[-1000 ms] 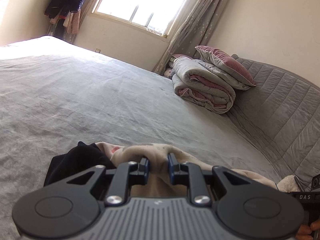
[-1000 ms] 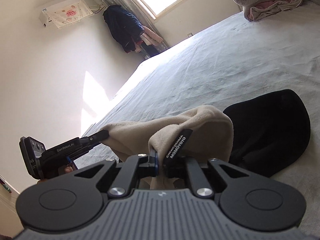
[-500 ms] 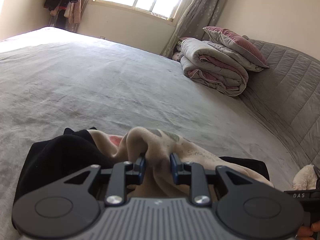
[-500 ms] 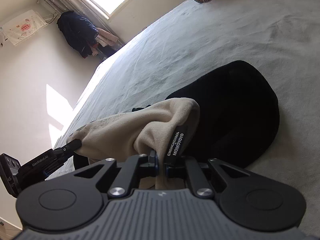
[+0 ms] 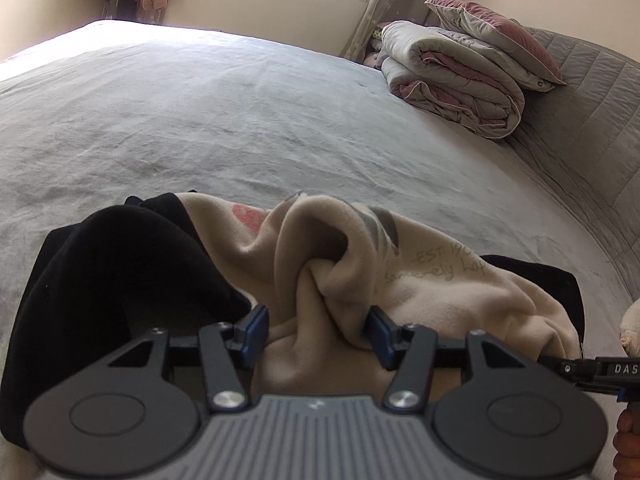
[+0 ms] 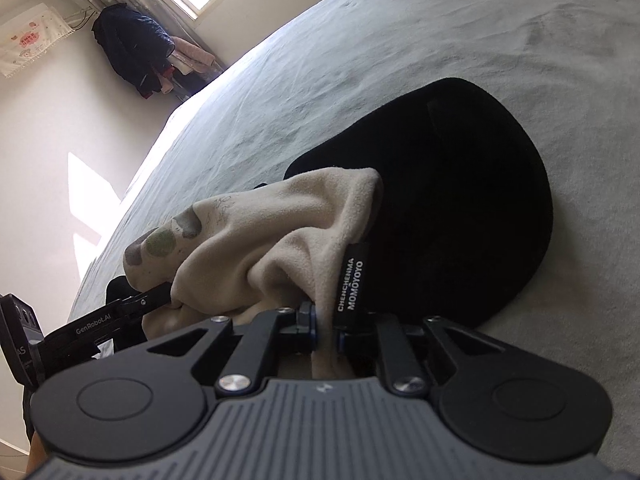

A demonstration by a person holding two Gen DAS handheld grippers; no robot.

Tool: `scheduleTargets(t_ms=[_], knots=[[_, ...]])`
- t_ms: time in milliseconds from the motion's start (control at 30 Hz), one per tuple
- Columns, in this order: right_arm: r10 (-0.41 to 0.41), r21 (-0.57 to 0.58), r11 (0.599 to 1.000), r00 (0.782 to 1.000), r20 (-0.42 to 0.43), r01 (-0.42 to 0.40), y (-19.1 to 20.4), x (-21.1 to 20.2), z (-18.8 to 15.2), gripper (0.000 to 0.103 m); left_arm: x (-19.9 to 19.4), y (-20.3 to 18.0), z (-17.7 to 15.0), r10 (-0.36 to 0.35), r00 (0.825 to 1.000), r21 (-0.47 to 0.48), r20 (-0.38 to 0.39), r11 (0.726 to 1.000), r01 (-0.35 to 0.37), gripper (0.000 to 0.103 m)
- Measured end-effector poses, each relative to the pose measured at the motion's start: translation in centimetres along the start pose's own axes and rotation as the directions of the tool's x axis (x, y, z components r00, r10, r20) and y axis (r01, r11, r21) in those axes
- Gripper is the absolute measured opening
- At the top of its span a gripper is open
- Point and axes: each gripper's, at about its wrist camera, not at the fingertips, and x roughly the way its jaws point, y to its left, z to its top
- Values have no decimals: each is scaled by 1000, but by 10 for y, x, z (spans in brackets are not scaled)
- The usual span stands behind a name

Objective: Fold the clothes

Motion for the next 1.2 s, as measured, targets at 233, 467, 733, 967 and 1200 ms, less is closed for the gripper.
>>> scheduleTargets(t_ms=[233, 467, 733, 967, 1200], knots=[[26, 30, 999, 1000, -14, -26, -7, -11, -3, 36, -22, 25, -8, -27, 999, -139, -41, 990, 21, 65], [41, 25, 999, 999, -14, -41, -3, -20, -9, 38, -24, 44, -22, -65, 995, -262, -77, 964, 42, 54], [140, 34, 990, 990, -20, -139, 6, -25, -12, 12, -24, 28, -29, -78, 995, -211, -66, 976, 62, 11], [239, -26, 971, 971, 13, -239, 28, -54, -6, 12, -70, 15, -23, -84, 996, -177, 44, 980, 90, 10], [327, -47, 945, 944, 37, -325, 45, -75, -9, 12, -124, 6, -26, -190, 966, -68, 176, 976, 205, 10]])
